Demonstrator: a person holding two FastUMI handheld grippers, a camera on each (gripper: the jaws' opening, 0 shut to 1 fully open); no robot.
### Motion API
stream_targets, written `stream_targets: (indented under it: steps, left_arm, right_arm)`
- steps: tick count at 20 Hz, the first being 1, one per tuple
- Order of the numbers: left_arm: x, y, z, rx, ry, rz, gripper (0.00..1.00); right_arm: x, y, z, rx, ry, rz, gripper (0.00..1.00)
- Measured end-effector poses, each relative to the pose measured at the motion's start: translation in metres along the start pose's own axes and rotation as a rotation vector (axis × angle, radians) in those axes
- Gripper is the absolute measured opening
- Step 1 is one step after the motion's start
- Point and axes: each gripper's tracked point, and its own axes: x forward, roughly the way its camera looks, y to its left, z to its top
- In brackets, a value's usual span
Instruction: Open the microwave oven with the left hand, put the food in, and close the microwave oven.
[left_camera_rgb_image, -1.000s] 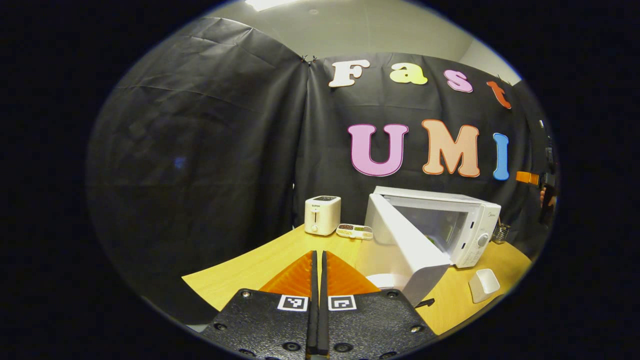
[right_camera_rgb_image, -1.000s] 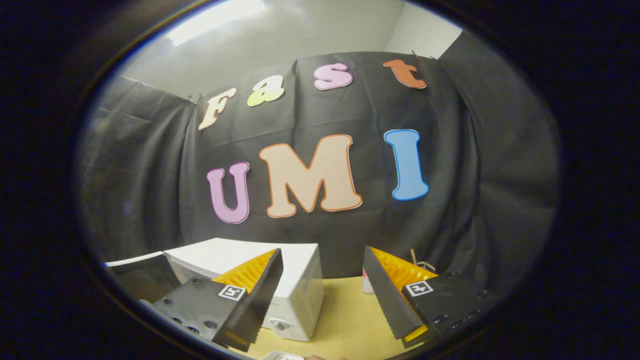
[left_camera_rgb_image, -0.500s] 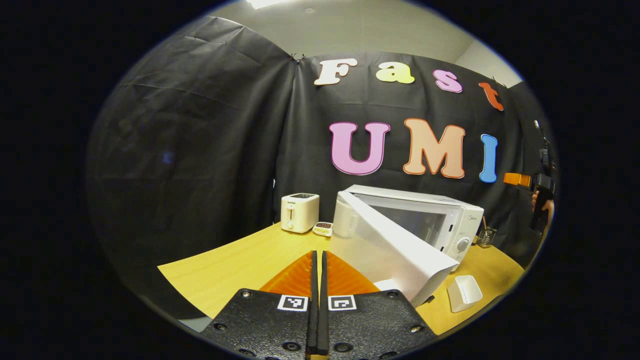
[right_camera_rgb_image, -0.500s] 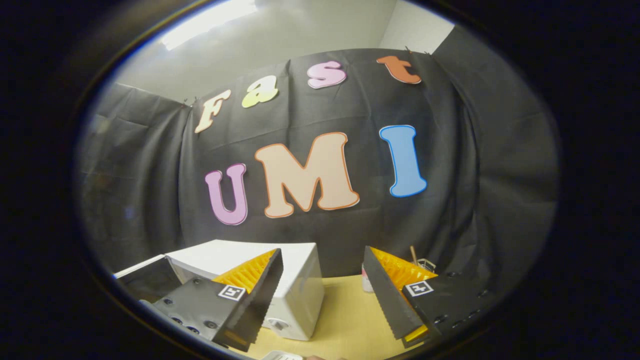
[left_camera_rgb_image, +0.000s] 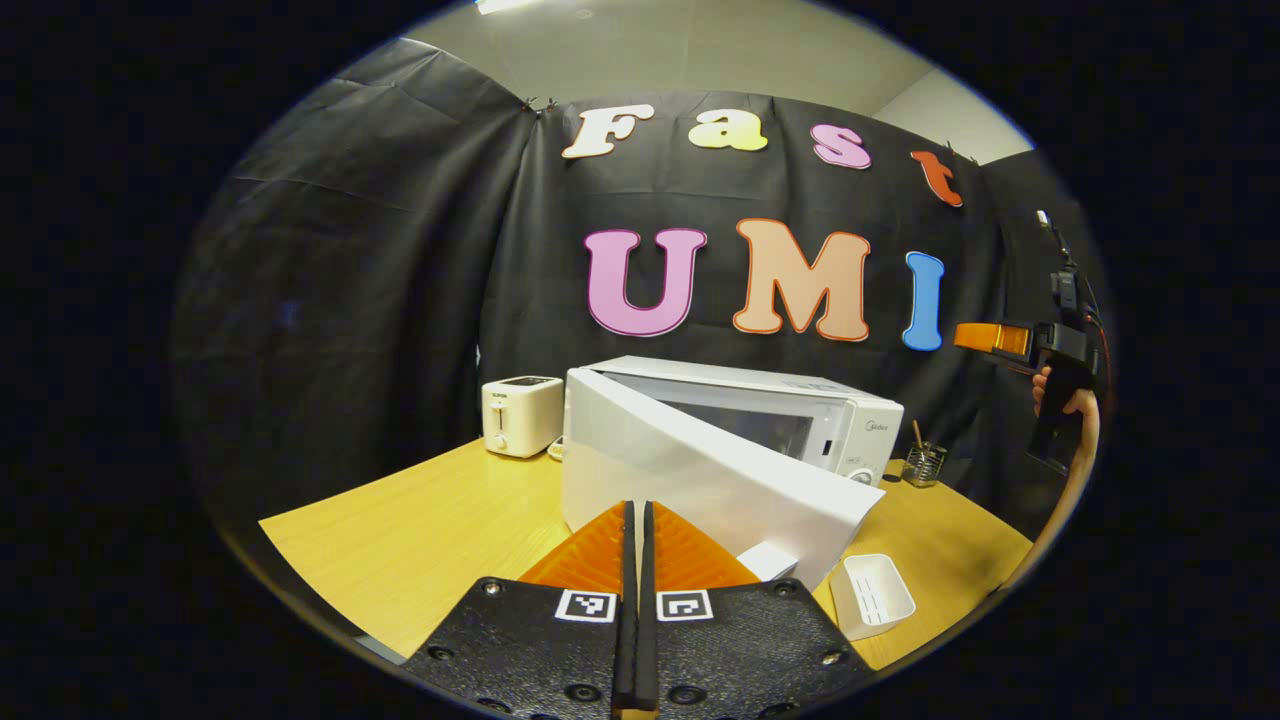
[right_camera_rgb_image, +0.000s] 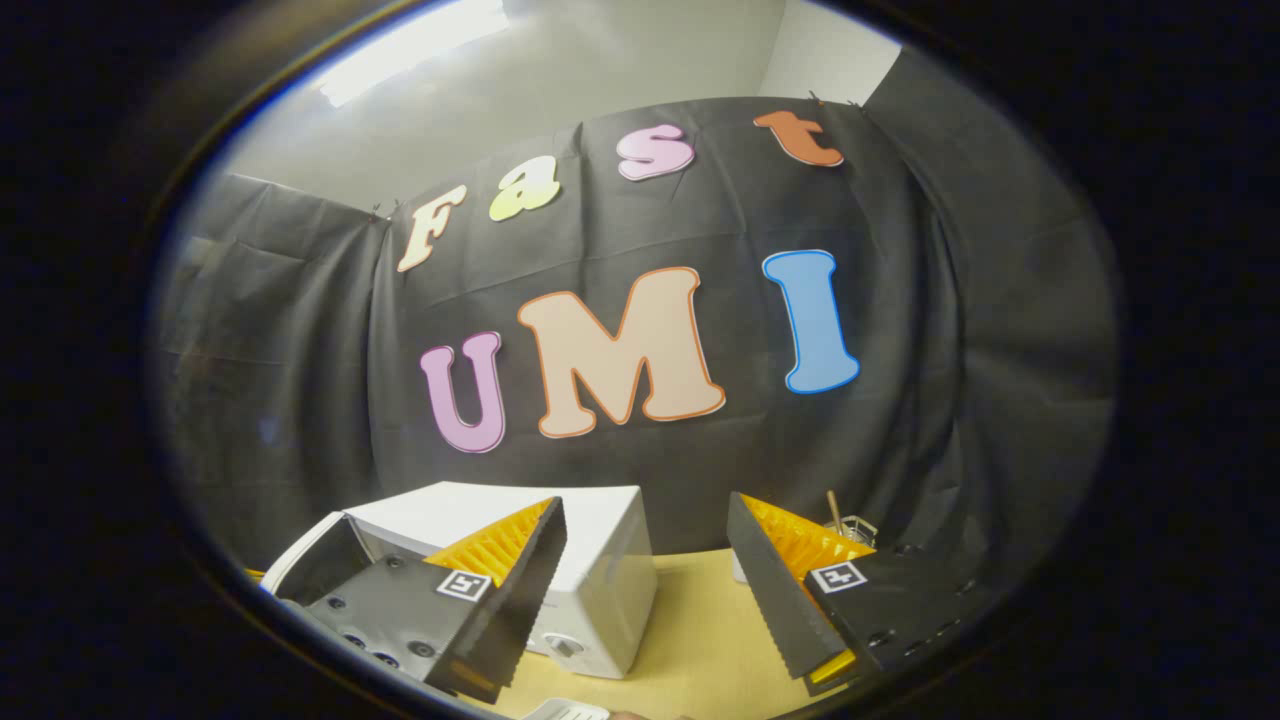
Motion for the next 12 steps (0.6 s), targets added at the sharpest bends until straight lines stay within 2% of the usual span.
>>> stream_targets:
  steps: [2,3,5,6,7,8,10,11,12]
  left_arm:
    - [0.011,-0.016,0.002,-0.015,0.0,-0.022,0.01]
    - [0.016,-0.024,0.003,-0.026,-0.002,-0.036,0.01]
    - [0.025,-0.039,0.001,-0.044,0.003,-0.064,0.01]
    - [0.028,-0.046,0.001,-0.05,0.007,-0.078,0.01]
    - [0.032,-0.054,0.0,-0.054,0.011,-0.094,0.01]
    - [0.034,-0.061,0.0,-0.053,0.013,-0.108,0.01]
    - [0.041,-0.071,-0.002,-0.053,0.023,-0.125,0.01]
    - [0.043,-0.077,-0.003,-0.051,0.026,-0.131,0.01]
    - [0.047,-0.082,-0.003,-0.044,0.029,-0.139,0.01]
  right_arm:
    - [-0.002,-0.004,-0.001,0.012,0.006,0.001,0.99]
    - [-0.003,-0.007,-0.001,0.017,0.009,0.003,0.91]
    - [-0.005,-0.017,0.001,0.027,0.008,-0.013,0.91]
    - [-0.004,-0.024,0.003,0.029,0.003,-0.029,0.99]
    - [-0.004,-0.029,0.004,0.032,0.0,-0.041,0.99]
    - [-0.005,-0.034,0.005,0.04,-0.001,-0.048,0.91]
    - [-0.004,-0.037,0.008,0.071,-0.009,-0.048,0.91]
    - [-0.004,-0.036,0.008,0.082,-0.01,-0.04,0.99]
    - [-0.005,-0.034,0.009,0.086,-0.009,-0.027,0.99]
